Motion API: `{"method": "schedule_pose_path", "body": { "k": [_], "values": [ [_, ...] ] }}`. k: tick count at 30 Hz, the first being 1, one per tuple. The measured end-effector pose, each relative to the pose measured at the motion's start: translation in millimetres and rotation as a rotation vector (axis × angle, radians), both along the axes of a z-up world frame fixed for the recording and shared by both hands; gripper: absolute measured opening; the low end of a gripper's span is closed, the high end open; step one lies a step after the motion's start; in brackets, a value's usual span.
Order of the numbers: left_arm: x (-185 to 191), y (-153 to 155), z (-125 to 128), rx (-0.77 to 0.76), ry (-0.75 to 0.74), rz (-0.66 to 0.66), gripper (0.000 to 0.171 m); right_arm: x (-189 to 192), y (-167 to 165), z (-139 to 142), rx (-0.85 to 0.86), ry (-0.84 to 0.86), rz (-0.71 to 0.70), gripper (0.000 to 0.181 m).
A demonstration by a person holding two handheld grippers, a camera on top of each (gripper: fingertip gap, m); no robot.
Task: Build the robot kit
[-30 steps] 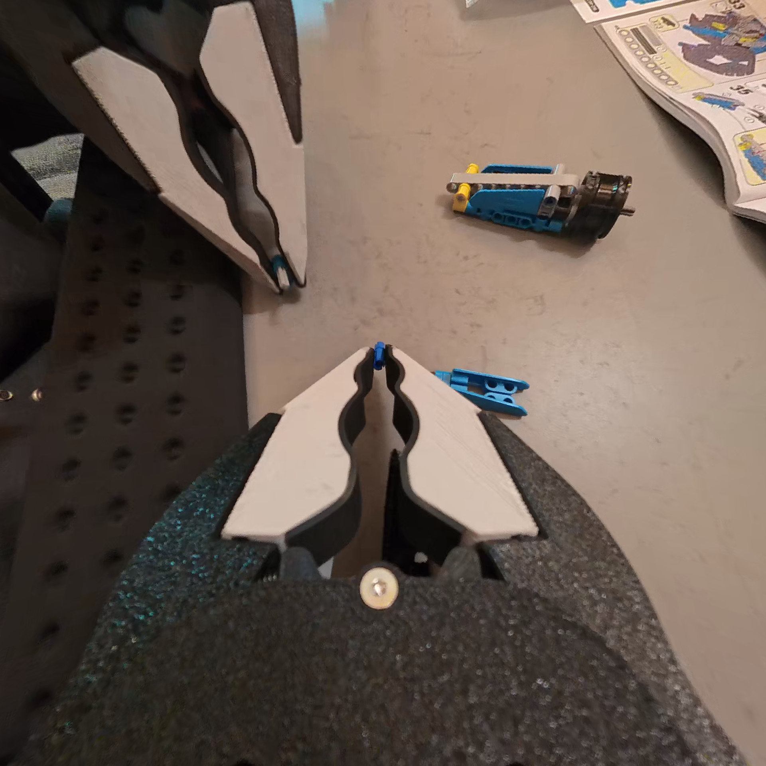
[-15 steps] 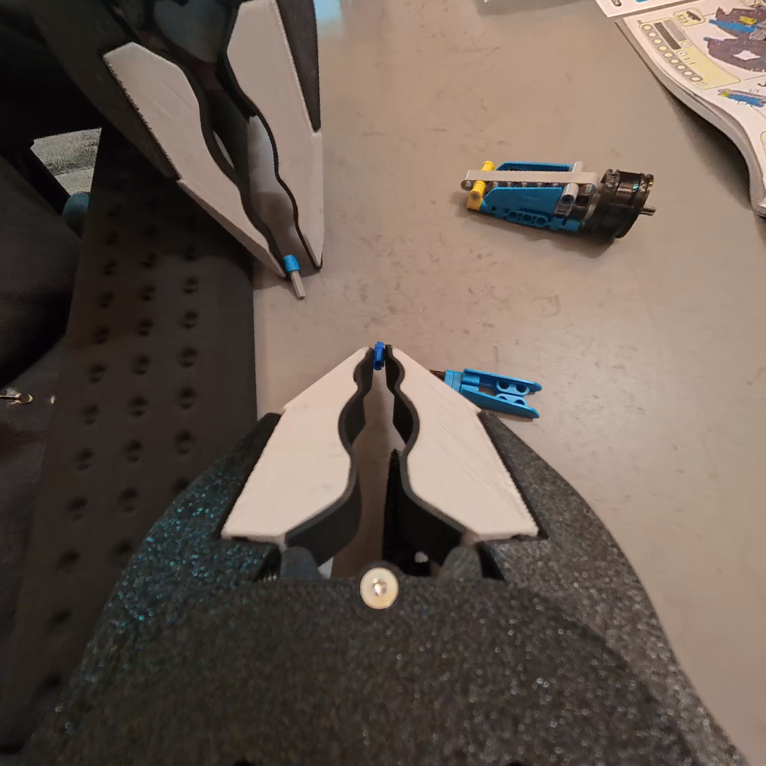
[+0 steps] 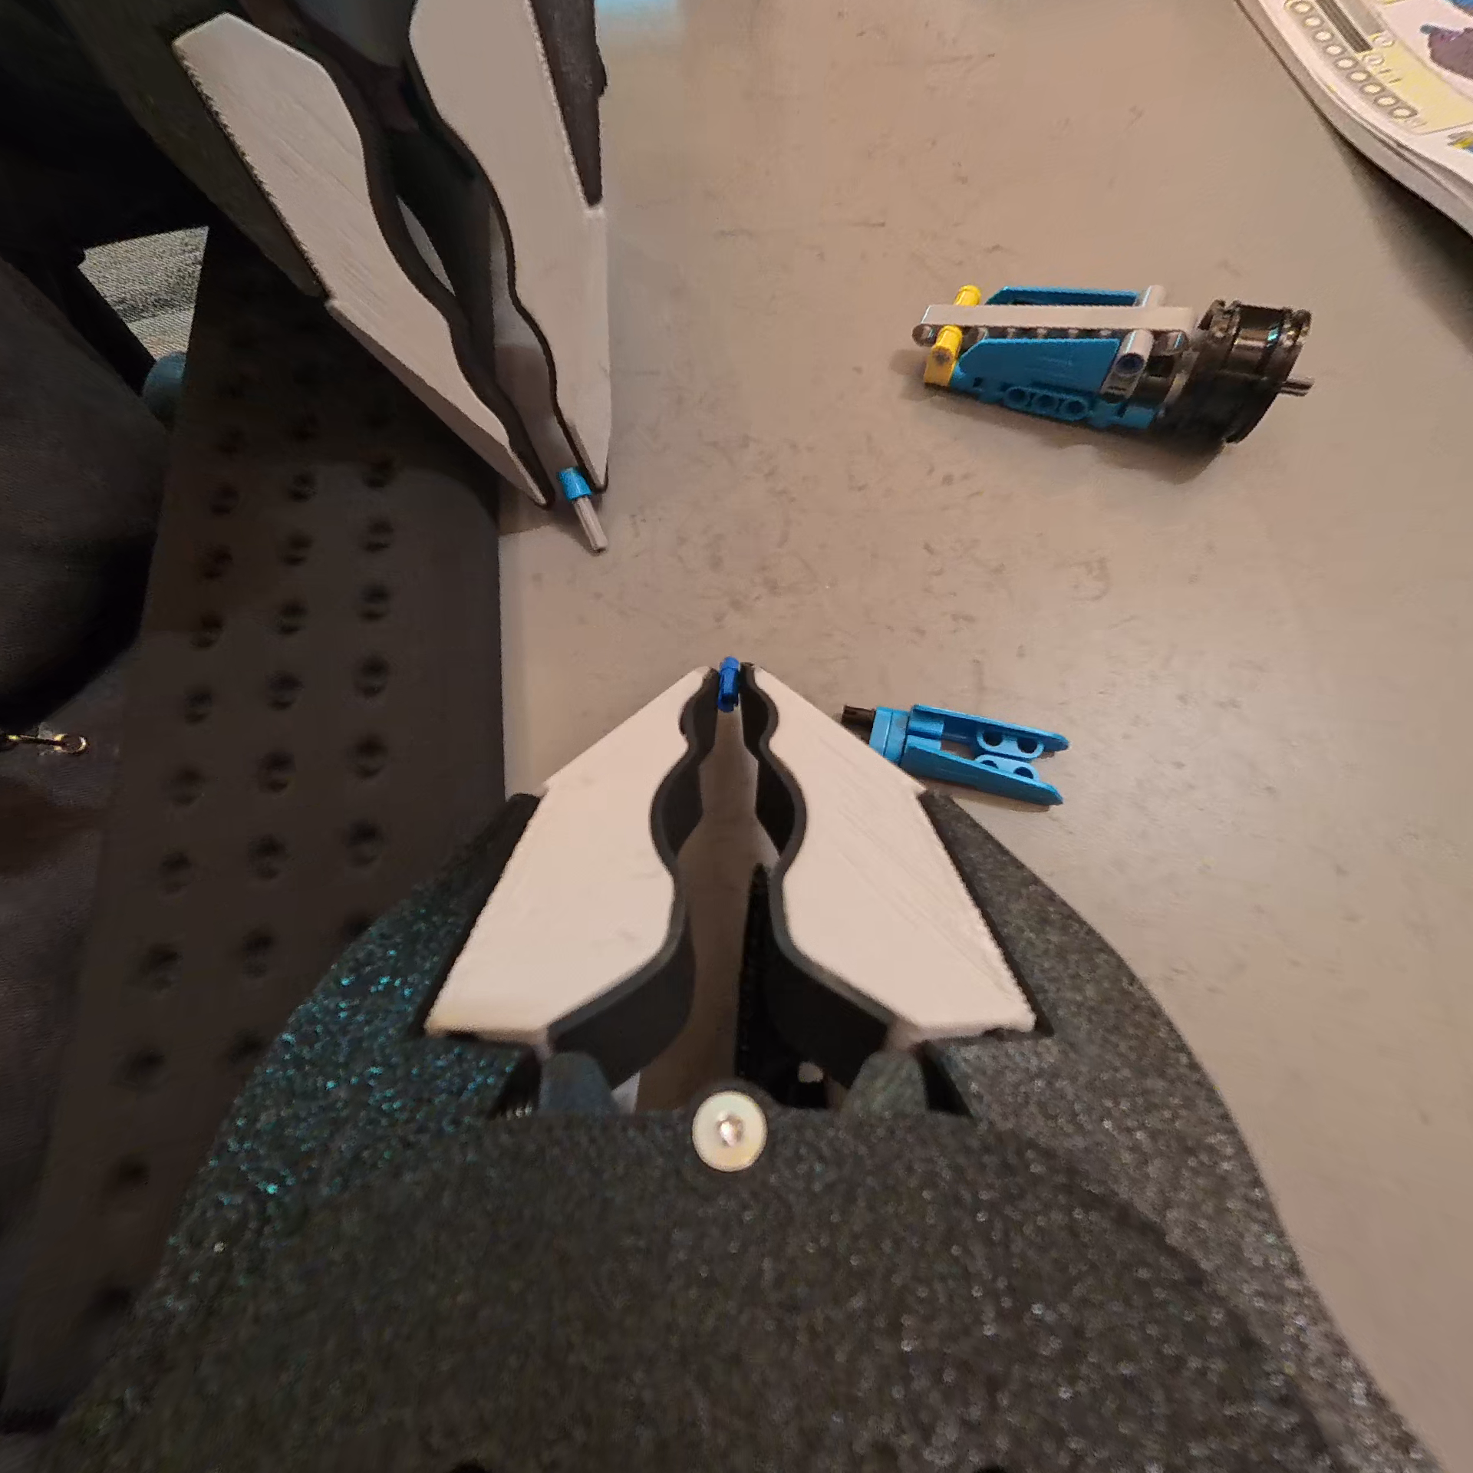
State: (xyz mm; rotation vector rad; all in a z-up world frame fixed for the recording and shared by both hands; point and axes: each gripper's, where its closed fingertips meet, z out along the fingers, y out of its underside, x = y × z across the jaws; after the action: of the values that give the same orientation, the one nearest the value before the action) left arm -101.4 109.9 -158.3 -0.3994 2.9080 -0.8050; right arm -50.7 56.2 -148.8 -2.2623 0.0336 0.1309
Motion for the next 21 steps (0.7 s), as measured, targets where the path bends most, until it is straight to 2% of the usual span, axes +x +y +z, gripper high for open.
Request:
{"method": "schedule_pose_path", "body": {
  "k": [7, 21],
  "values": [
    [3, 5, 5, -0.014, -0.007, 0.027, 0.011, -2, 0, -2, -0.011, 0.007, 0.01, 0.005],
    [2, -5, -4, -0.04, 0.022, 0.019, 0.013, -4, 0, -6, -0.027, 0.011, 0.022, 0.005]
  ]
}}
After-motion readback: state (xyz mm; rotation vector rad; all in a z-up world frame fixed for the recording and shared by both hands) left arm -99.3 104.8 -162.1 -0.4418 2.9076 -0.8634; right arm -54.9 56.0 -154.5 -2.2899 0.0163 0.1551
